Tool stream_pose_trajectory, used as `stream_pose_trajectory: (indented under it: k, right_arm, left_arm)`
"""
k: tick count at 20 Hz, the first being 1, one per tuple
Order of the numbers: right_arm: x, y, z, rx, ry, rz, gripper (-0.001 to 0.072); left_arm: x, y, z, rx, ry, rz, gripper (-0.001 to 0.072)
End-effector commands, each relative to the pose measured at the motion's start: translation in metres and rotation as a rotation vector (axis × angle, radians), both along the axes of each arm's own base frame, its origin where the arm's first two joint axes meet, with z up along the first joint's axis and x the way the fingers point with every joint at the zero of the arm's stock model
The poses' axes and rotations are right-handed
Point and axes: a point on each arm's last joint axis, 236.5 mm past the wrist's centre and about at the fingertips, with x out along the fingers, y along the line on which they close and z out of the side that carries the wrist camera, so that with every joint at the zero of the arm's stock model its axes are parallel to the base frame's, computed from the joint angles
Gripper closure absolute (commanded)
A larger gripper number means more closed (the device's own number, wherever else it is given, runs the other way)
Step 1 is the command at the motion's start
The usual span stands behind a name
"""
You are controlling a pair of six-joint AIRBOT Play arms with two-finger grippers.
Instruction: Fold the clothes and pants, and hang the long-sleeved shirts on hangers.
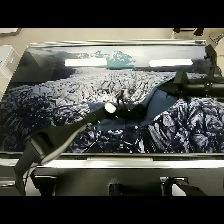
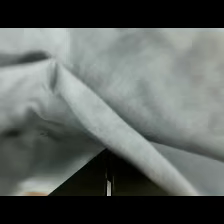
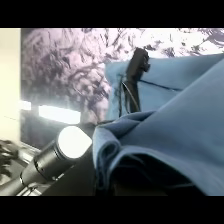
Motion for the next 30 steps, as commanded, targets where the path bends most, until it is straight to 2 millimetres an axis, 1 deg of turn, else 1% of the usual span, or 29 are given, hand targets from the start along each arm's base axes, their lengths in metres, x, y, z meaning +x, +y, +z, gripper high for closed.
stream_pose_trajectory:
  k: [1,2,3,4,5,6,7,8,9,10,11,13,14,15,16,17,18,19,20,21,22,23,24,25,26,27,28,29,30]
  right_arm:
    - [0.023,0.022,0.010,0.148,-0.036,0.026,0.0680]
    - [0.027,0.036,0.009,0.171,-0.043,0.052,0.0680]
    - [0.031,0.054,0.004,0.181,-0.042,0.078,0.0679]
    - [0.035,0.071,-0.006,0.186,-0.026,0.096,0.0679]
    - [0.039,0.092,-0.018,0.193,-0.002,0.118,0.0679]
    - [0.042,0.115,-0.032,0.213,0.031,0.139,0.0679]
    - [0.045,0.138,-0.044,0.242,0.064,0.150,0.0679]
    - [0.050,0.162,-0.059,0.270,0.093,0.148,0.0679]
    - [0.052,0.186,-0.075,0.288,0.119,0.153,0.0679]
    - [0.052,0.212,-0.098,0.309,0.173,0.153,0.0678]
    - [0.050,0.229,-0.115,0.318,0.212,0.154,0.0678]
    - [0.047,0.264,-0.158,0.326,0.293,0.124,0.0677]
    - [0.048,0.278,-0.179,0.319,0.313,0.095,0.0647]
    - [0.047,0.289,-0.193,0.327,0.341,0.069,0.0386]
    - [0.044,0.298,-0.201,0.342,0.364,0.063,0.0125]
    - [0.044,0.299,-0.203,0.354,0.364,0.073,0.0085]
    - [0.047,0.293,-0.201,0.355,0.356,0.078,0.0085]
    - [0.055,0.279,-0.195,0.355,0.342,0.080,0.0085]
    - [0.065,0.258,-0.188,0.342,0.317,0.077,0.0085]
    - [0.078,0.227,-0.181,0.317,0.286,0.070,0.0085]
    - [0.089,0.191,-0.176,0.275,0.265,0.053,0.0085]
    - [0.096,0.152,-0.175,0.217,0.258,0.028,0.0084]
    - [0.099,0.106,-0.182,0.134,0.279,-0.008,0.0081]
    - [0.095,0.063,-0.193,0.048,0.322,-0.046,0.0078]
    - [0.084,0.020,-0.209,-0.052,0.387,-0.073,0.0060]
    - [0.069,-0.012,-0.226,-0.133,0.458,-0.082,0.0040]
    - [0.056,-0.034,-0.241,-0.196,0.514,-0.085,0.0037]
    - [0.048,-0.040,-0.251,-0.210,0.541,-0.087,0.0036]
    - [0.044,-0.036,-0.260,-0.196,0.556,-0.075,0.0035]
  left_arm:
    - [0.027,0.101,-0.008,0.281,-0.124,-0.185,0.0692]
    - [0.049,0.146,0.008,0.362,-0.170,-0.168,0.0692]
    - [0.068,0.187,0.027,0.420,-0.212,-0.135,0.0692]
    - [0.086,0.231,0.052,0.469,-0.251,-0.083,0.0691]
    - [0.099,0.271,0.075,0.505,-0.279,-0.027,0.0691]
    - [0.107,0.311,0.101,0.530,-0.303,0.035,0.0691]
    - [0.110,0.343,0.124,0.546,-0.322,0.090,0.0691]
    - [0.110,0.374,0.148,0.558,-0.346,0.144,0.0691]
    - [0.107,0.399,0.171,0.564,-0.371,0.192,0.0691]
    - [0.103,0.417,0.191,0.568,-0.396,0.234,0.0691]
    - [0.098,0.431,0.210,0.571,-0.425,0.269,0.0690]
    - [0.087,0.443,0.241,0.572,-0.478,0.308,0.0690]
    - [0.080,0.441,0.254,0.569,-0.503,0.313,0.0690]
    - [0.074,0.437,0.264,0.565,-0.525,0.308,0.0690]
    - [0.069,0.432,0.270,0.561,-0.541,0.300,0.0690]
    - [0.065,0.426,0.275,0.556,-0.556,0.290,0.0691]
    - [0.063,0.421,0.278,0.553,-0.565,0.281,0.0690]
    - [0.061,0.416,0.279,0.558,-0.583,0.259,0.0690]
    - [0.060,0.414,0.279,0.558,-0.586,0.253,0.0690]
    - [0.060,0.413,0.280,0.558,-0.589,0.249,0.0690]
    - [0.060,0.413,0.280,0.558,-0.589,0.249,0.0690]
    - [0.060,0.413,0.280,0.558,-0.589,0.248,0.0690]
    - [0.060,0.413,0.280,0.558,-0.590,0.248,0.0690]
    - [0.060,0.413,0.280,0.564,-0.599,0.238,0.0690]
    - [0.060,0.413,0.280,0.566,-0.602,0.236,0.0690]
    - [0.060,0.412,0.280,0.565,-0.602,0.236,0.0690]
    - [0.060,0.412,0.280,0.565,-0.602,0.236,0.0689]
    - [0.060,0.412,0.280,0.565,-0.602,0.236,0.0690]
    - [0.060,0.412,0.280,0.565,-0.602,0.236,0.0690]
